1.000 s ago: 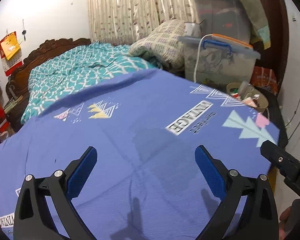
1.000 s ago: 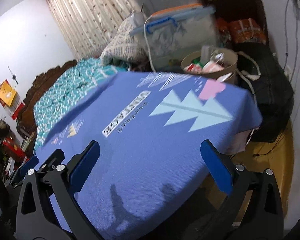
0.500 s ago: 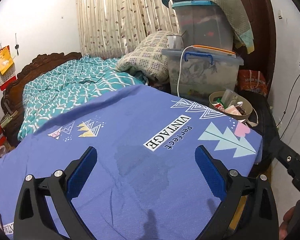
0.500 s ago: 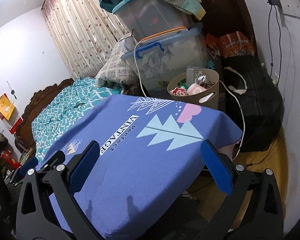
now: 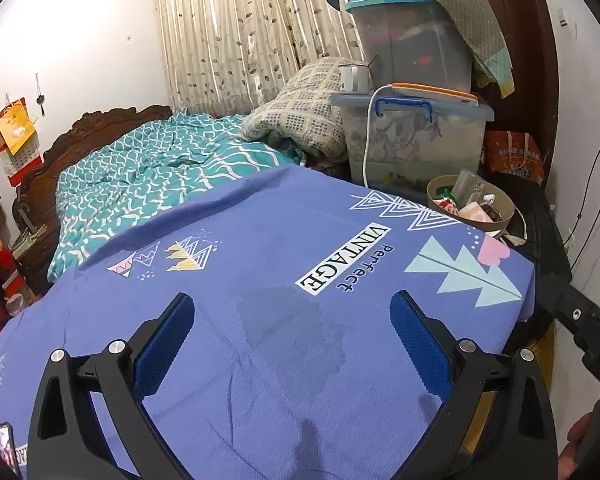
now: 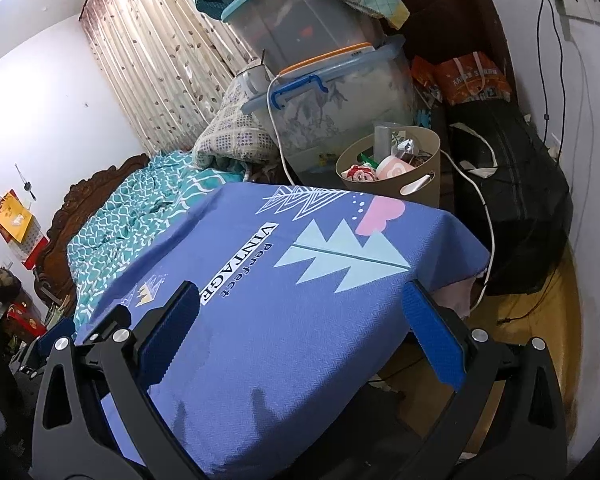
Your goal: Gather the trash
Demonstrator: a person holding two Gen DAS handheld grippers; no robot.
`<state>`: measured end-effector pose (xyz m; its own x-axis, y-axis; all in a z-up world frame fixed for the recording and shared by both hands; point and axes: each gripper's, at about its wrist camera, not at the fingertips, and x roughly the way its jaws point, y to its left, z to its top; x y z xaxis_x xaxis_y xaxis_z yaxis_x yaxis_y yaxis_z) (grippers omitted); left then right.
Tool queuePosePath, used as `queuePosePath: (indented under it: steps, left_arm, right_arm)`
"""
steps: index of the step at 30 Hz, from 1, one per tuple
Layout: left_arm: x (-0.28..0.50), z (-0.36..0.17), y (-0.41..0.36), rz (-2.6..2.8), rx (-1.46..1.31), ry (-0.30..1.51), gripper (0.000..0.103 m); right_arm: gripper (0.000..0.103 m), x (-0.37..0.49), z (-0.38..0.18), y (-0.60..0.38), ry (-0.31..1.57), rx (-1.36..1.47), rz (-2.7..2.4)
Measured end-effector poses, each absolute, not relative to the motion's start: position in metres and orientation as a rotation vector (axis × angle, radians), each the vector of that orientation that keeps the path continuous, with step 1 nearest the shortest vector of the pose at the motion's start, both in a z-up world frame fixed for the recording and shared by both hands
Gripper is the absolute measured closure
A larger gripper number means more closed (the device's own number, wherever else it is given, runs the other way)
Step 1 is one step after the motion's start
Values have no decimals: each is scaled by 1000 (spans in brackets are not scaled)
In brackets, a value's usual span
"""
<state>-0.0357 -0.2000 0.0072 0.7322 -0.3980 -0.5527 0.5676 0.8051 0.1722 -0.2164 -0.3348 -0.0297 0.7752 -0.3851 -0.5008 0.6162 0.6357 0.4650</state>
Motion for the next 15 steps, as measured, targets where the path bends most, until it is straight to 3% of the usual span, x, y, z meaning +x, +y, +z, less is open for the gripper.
queuePosePath:
  steps: [15]
  left_arm:
    - [-31, -2, -199, -521, 366, 548, 8]
  right_arm:
    - [3, -210, -36, -332, 402, 668, -578]
